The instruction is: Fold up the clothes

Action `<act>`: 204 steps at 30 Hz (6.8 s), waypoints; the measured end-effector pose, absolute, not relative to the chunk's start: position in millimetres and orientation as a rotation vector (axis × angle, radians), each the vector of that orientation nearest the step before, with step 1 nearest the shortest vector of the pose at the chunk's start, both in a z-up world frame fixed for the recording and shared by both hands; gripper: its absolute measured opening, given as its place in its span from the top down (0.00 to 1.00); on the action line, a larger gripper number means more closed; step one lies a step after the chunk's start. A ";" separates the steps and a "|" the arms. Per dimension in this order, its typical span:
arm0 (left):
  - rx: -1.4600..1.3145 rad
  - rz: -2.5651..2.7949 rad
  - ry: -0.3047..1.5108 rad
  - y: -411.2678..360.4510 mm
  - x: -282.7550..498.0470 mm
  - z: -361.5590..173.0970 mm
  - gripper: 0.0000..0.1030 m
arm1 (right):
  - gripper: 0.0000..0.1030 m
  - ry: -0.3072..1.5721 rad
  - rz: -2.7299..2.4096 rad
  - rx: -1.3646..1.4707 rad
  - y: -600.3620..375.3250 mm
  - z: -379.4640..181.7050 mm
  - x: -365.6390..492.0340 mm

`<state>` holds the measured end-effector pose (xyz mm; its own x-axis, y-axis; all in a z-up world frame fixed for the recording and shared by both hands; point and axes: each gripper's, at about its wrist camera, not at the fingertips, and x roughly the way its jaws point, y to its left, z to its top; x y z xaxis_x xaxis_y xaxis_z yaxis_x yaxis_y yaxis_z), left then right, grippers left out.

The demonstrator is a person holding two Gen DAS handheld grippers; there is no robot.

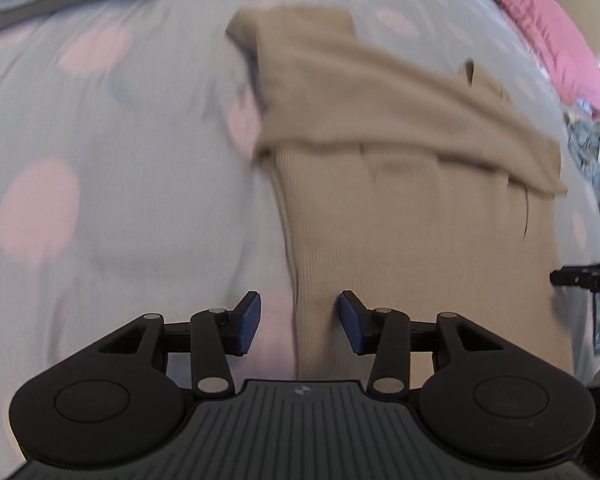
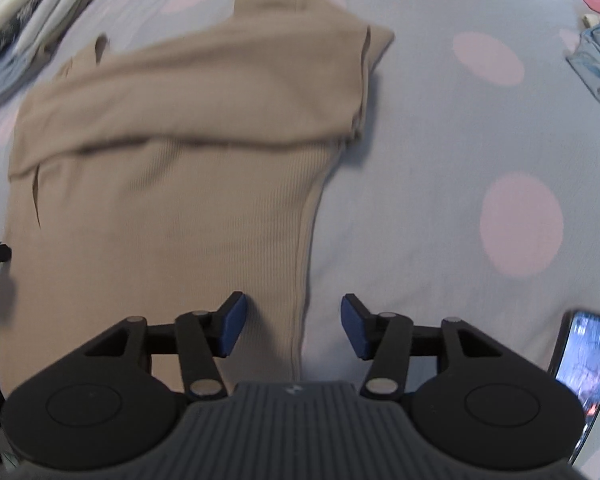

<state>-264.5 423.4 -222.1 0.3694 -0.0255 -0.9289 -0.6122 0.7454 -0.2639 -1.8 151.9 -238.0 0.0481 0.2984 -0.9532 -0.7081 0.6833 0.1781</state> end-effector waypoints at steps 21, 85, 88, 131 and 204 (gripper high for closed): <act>-0.661 0.381 1.185 368.9 -310.7 -205.0 0.97 | 0.92 1.357 0.818 -0.333 87.3 -237.4 -69.3; 0.750 0.110 1.161 222.6 -311.8 -246.4 0.52 | 0.56 0.288 1.141 -1.449 82.7 -292.1 -201.3; 0.837 0.149 1.159 221.5 -310.7 -259.0 0.52 | 0.56 0.204 1.120 -1.515 79.2 -305.4 -204.8; 0.215 0.343 0.845 270.7 -341.0 -47.8 0.99 | 0.98 -0.037 0.862 -1.241 57.0 -134.6 -211.4; -0.179 0.291 1.077 380.7 -203.2 -212.0 0.65 | 0.68 0.957 0.961 -0.454 189.2 -263.3 -36.6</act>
